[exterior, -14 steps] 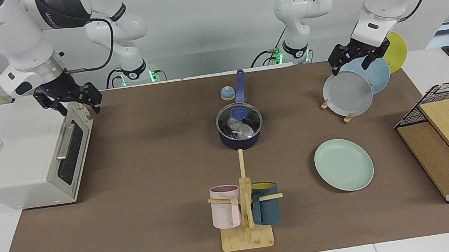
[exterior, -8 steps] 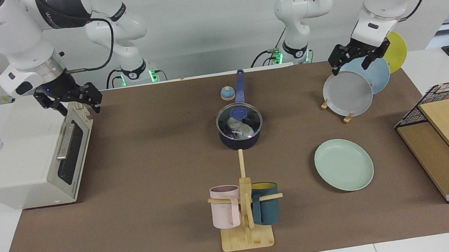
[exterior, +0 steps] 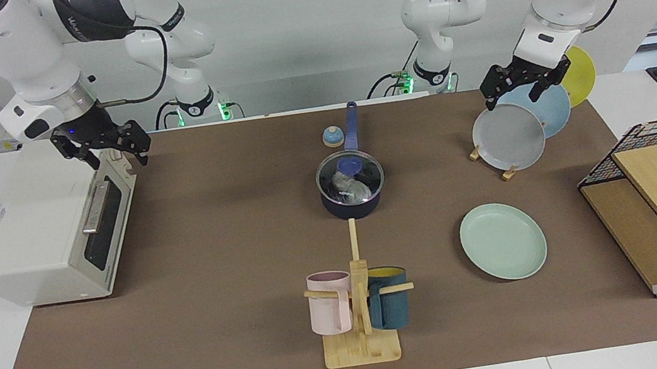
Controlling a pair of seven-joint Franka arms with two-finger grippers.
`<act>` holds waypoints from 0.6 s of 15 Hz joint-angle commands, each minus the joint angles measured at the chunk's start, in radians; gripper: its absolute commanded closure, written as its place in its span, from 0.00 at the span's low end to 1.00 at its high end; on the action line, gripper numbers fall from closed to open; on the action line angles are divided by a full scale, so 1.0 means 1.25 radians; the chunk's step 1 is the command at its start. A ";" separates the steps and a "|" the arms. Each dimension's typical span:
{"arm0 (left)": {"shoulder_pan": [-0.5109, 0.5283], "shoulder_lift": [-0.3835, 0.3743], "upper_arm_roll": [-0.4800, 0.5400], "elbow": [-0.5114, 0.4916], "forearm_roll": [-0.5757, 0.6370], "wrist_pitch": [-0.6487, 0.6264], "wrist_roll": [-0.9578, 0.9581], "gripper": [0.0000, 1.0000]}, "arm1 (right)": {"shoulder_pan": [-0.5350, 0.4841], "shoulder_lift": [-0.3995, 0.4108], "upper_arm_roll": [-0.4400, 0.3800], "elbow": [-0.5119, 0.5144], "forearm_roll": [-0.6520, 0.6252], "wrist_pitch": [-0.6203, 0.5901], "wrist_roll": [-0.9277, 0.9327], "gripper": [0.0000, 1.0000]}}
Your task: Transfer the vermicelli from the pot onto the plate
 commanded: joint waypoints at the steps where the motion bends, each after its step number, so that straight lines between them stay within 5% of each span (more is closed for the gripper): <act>1: 0.008 -0.020 -0.005 -0.017 0.014 -0.001 -0.003 0.00 | 0.017 -0.016 0.009 -0.018 0.019 -0.007 -0.023 0.00; 9: 0.008 -0.020 -0.007 -0.017 0.014 0.001 -0.003 0.00 | 0.233 0.028 0.013 0.012 0.053 0.058 0.220 0.00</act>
